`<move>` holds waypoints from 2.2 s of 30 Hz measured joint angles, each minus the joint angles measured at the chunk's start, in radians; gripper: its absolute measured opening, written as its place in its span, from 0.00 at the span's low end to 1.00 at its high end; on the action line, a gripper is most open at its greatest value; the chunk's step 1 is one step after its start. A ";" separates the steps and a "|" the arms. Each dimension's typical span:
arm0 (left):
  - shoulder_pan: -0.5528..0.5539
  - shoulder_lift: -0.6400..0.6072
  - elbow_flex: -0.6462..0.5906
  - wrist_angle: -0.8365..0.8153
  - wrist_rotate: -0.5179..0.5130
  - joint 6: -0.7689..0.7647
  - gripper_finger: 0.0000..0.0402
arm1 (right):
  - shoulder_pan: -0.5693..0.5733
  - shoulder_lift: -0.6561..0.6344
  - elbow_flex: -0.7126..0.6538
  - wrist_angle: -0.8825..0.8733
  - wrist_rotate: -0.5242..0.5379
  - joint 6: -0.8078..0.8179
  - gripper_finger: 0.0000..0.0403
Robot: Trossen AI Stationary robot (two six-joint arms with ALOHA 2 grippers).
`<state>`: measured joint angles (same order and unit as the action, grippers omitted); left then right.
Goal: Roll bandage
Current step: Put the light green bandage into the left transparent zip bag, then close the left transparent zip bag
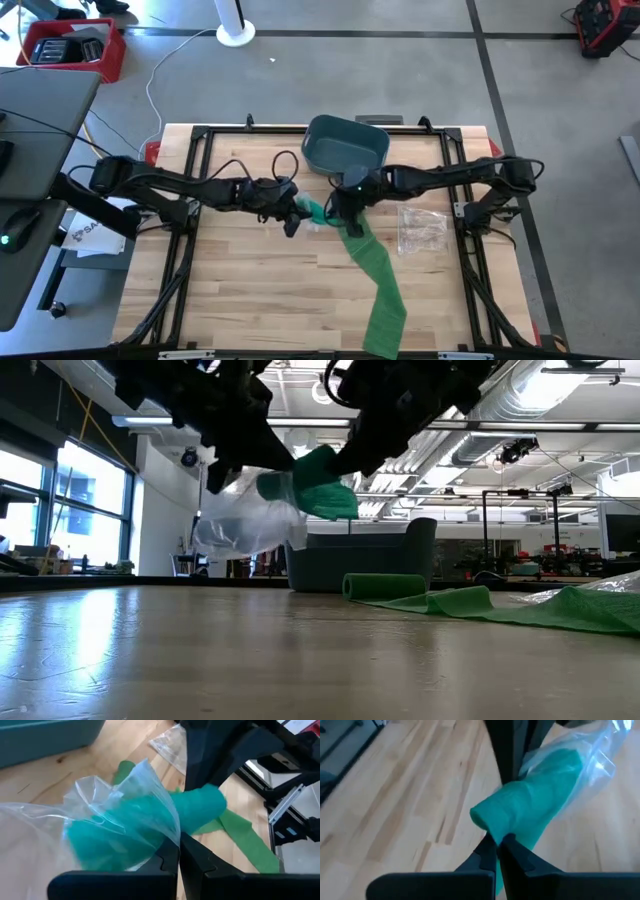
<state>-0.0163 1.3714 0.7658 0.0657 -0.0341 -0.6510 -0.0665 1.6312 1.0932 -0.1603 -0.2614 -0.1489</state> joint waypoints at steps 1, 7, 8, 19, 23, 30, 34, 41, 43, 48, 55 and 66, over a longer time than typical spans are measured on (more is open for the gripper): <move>0.004 0.007 0.000 0.010 0.001 0.002 0.00 | -0.006 0.010 0.005 -0.004 -0.013 0.016 0.00; 0.014 0.024 0.013 0.018 0.014 0.017 0.00 | -0.025 0.094 0.013 0.065 0.010 0.091 0.00; 0.015 0.024 0.013 0.017 0.023 0.017 0.00 | -0.029 0.104 0.013 0.090 0.025 0.104 0.00; 0.016 0.024 0.014 0.010 0.041 0.033 0.00 | -0.064 0.133 0.014 0.270 0.069 0.196 0.09; 0.015 0.024 0.014 0.008 0.041 0.031 0.00 | -0.067 0.132 0.014 0.252 0.051 0.195 0.29; 0.016 0.024 0.014 -0.032 0.033 -0.001 0.00 | -0.074 0.058 0.014 0.158 0.004 0.220 0.49; 0.016 0.024 0.014 -0.078 0.034 -0.031 0.00 | -0.059 0.006 0.014 0.083 -0.007 0.173 0.49; 0.016 0.024 0.019 -0.009 0.346 -0.046 0.00 | -0.003 -0.059 0.014 -0.031 -0.108 -0.075 0.50; 0.015 0.023 0.029 -0.009 0.408 -0.007 0.00 | 0.015 -0.064 0.014 -0.046 -0.146 -0.130 0.50; 0.087 0.032 0.026 -0.251 0.310 -0.037 0.00 | 0.046 -0.064 0.014 -0.047 -0.051 -0.171 0.50; 0.094 0.029 0.026 -0.216 0.317 -0.009 0.00 | 0.040 -0.037 0.005 -0.029 0.089 -0.224 0.50; 0.082 0.030 0.026 -0.201 0.369 0.000 0.00 | 0.032 0.142 0.004 0.309 0.125 -0.600 0.50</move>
<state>0.0659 1.4010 0.7921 -0.1356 0.3351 -0.6514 -0.0349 1.7735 1.0973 0.1486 -0.1364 -0.7487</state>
